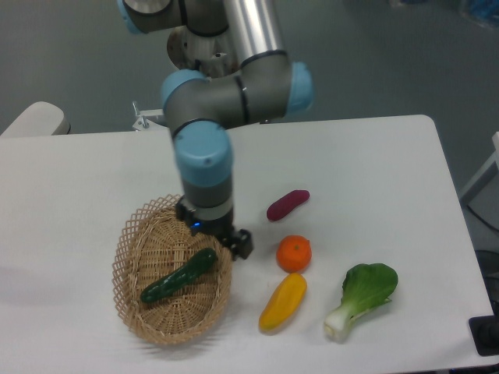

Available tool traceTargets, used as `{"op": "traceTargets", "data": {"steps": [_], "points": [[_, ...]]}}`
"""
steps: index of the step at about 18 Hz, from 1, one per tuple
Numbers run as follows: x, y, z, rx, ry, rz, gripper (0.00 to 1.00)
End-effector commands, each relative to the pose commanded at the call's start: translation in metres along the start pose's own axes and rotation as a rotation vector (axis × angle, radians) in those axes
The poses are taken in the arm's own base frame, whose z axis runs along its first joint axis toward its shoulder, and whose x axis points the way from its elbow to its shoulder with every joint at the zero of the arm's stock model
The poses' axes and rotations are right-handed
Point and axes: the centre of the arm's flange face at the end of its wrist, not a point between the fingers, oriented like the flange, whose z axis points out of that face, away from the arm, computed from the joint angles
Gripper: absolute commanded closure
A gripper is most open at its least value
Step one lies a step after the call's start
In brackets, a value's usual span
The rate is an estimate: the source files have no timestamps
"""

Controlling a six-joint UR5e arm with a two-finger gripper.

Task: Pick up the cucumber from the basket
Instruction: 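Lower the gripper into the basket around the green cucumber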

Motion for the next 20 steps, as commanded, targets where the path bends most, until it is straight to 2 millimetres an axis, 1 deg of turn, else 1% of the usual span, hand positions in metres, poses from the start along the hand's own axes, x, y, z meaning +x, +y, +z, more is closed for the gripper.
{"op": "traceTargets", "data": {"steps": [2, 4, 6, 9, 12, 15, 17, 20], "points": [[0.003, -0.009, 0.016, -0.004, 0.001, 0.038, 0.00], [0.008, -0.017, 0.023, 0.012, -0.013, 0.083, 0.00], [0.012, -0.017, 0.038, -0.006, 0.005, 0.088, 0.00], [0.019, -0.021, 0.054, -0.022, 0.022, 0.094, 0.00], [0.018, -0.023, 0.057, -0.020, 0.022, 0.089, 0.00], [0.023, -0.029, 0.063, -0.013, 0.015, 0.098, 0.00], [0.020, -0.032, 0.062, -0.007, 0.009, 0.100, 0.00], [0.019, -0.032, 0.069, -0.010, 0.010, 0.098, 0.00]]}}
